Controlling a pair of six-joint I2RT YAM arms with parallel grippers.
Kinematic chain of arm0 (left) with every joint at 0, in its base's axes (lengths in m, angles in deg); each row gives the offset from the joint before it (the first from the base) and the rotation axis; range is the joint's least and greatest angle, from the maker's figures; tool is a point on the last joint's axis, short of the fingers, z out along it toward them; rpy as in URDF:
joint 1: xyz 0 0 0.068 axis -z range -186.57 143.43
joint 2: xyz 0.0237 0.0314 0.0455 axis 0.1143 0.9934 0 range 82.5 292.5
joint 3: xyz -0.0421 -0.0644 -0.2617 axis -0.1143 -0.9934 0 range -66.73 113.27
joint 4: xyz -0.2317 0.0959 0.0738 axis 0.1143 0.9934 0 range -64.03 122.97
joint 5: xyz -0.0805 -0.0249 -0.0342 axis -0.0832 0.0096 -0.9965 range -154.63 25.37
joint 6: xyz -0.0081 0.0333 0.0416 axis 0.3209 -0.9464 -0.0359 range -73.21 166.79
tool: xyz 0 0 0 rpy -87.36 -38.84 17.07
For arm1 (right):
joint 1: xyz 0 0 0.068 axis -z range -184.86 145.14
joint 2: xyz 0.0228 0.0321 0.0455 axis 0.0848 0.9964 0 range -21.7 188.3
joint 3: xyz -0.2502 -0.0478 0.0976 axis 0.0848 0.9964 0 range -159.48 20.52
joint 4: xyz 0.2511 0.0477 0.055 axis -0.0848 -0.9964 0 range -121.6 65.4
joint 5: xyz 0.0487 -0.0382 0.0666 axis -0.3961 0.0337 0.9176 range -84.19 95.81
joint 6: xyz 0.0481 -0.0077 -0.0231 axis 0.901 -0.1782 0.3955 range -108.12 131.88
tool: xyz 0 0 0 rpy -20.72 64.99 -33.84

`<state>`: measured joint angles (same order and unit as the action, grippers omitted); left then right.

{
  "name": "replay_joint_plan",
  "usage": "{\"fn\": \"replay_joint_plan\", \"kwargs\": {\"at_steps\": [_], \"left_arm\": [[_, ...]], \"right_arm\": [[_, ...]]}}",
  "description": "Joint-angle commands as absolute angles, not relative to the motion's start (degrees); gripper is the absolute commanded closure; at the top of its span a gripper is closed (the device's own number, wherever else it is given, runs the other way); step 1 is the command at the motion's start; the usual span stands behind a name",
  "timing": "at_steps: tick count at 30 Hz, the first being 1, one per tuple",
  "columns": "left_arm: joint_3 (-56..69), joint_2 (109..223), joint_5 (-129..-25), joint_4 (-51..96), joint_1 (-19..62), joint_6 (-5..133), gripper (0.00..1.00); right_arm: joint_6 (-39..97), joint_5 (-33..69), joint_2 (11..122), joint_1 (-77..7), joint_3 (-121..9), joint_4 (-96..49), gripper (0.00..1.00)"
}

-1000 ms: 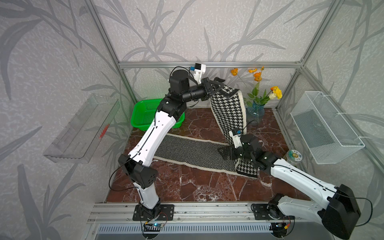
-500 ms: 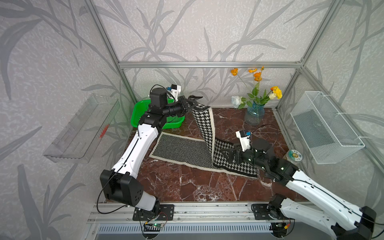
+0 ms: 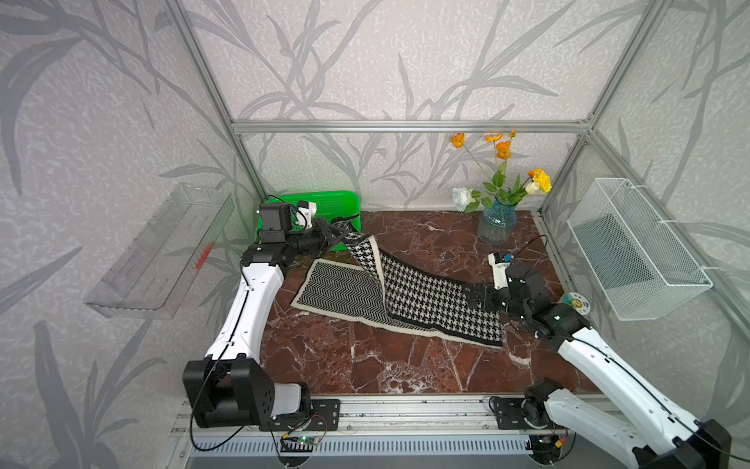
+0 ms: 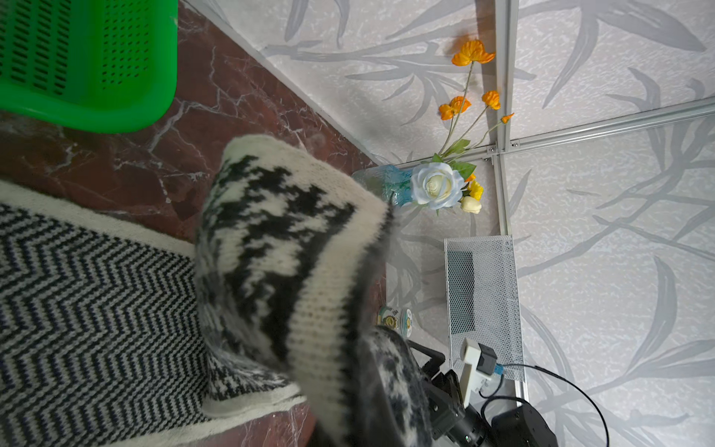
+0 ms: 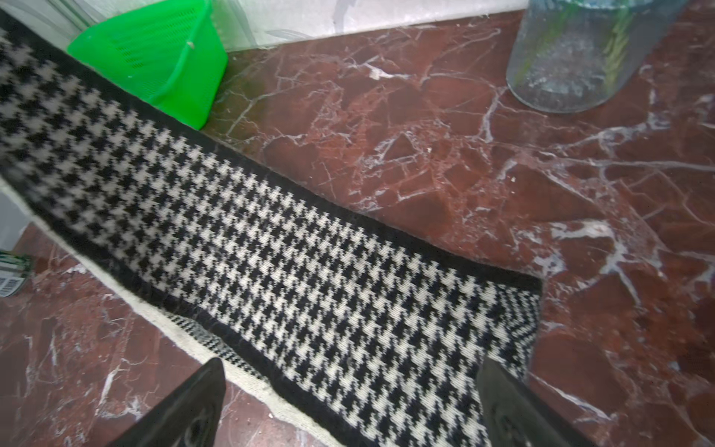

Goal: Roll up the scarf and place it into the basket
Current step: Fold the scarf at the center of the board.

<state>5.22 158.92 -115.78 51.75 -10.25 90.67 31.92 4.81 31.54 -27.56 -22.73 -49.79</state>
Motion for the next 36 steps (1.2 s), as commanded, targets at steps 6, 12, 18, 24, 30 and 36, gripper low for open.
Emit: {"fn": "replay_joint_plan", "kwargs": {"at_steps": [6, 12, 18, 24, 30, 36], "left_arm": [[-1.8, 155.4, -116.0, 57.2, -16.9, 86.7, 0.96], [-4.9, 156.6, -112.7, 64.0, -22.1, 82.1, 0.86], [-8.1, 161.4, -110.2, 65.3, -26.3, 78.2, 0.84], [-9.7, 166.9, -110.9, 63.9, -27.7, 76.8, 0.85], [-8.3, 168.5, -109.0, 64.9, -28.1, 76.1, 0.8], [-9.4, 161.0, -105.3, 63.5, -28.1, 78.1, 0.65]], "right_arm": [[29.3, 7.7, 34.7, -17.4, -19.2, -52.7, 0.01], [28.0, 11.9, 37.8, -11.7, -18.4, -51.9, 0.01], [27.6, 13.1, 42.0, -10.6, -18.9, -51.3, 0.01], [28.1, 14.5, 45.9, -10.6, -18.2, -48.8, 0.01], [27.8, 14.4, 48.7, -10.3, -18.5, -48.6, 0.01], [28.2, 14.9, 52.5, -10.1, -19.9, -49.6, 0.01]]}}
